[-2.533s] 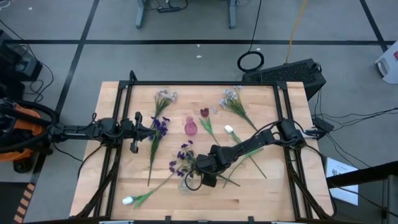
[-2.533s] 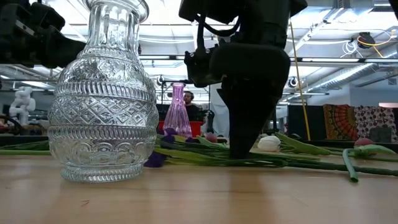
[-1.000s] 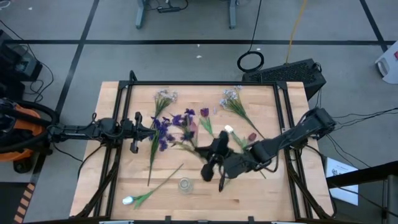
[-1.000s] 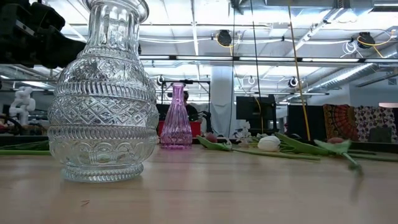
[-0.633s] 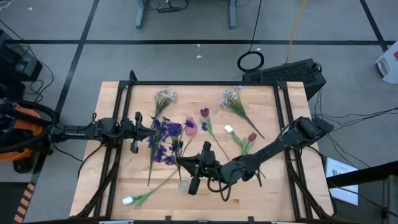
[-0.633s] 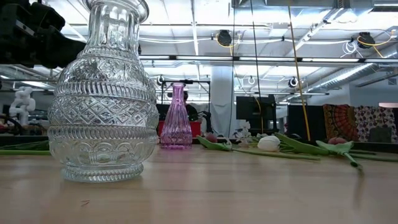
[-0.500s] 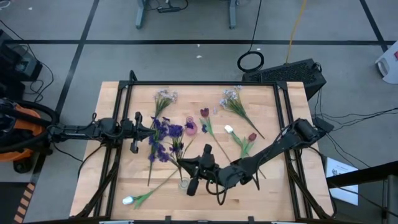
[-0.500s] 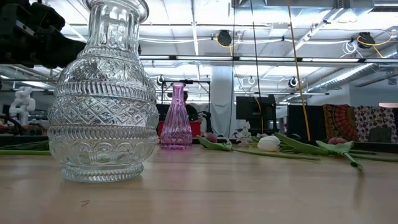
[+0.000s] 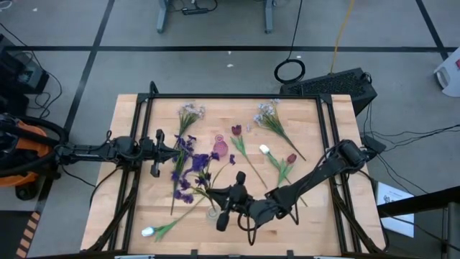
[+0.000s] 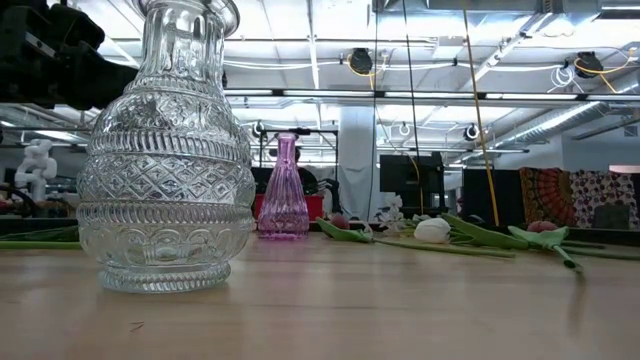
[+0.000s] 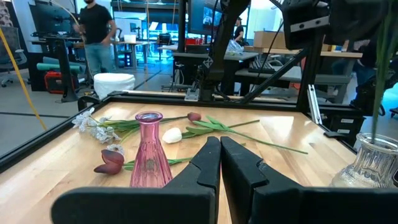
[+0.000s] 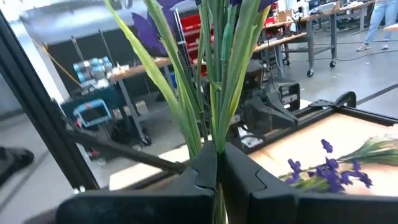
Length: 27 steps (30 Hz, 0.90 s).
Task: Sort flowers into vase by color
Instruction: Put the right purple flowers into the transparent vase
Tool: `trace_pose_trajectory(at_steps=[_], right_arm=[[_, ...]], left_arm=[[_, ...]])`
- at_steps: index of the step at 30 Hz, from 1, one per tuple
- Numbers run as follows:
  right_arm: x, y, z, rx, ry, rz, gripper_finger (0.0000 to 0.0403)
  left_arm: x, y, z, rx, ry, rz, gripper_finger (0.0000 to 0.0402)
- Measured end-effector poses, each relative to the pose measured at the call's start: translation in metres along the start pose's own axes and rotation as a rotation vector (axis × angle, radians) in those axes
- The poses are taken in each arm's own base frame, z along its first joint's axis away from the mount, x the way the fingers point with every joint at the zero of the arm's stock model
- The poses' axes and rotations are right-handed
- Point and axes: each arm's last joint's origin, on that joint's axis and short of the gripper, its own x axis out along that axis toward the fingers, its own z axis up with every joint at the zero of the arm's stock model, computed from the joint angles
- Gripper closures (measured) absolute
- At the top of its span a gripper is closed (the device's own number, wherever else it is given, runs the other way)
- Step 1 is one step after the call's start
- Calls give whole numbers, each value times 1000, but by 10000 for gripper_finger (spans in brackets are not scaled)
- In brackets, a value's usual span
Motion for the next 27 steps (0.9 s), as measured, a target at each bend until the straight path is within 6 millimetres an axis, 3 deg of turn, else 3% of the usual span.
trace_pose_trajectory(at_steps=[17, 27], right_arm=[[8, 8, -64, -117, 68, 134, 402], [-2, 13, -63, -186, 106, 142, 369]], left_arm=[[0, 0, 0, 0, -2, 0, 381], [0, 0, 0, 0, -3, 0, 381]])
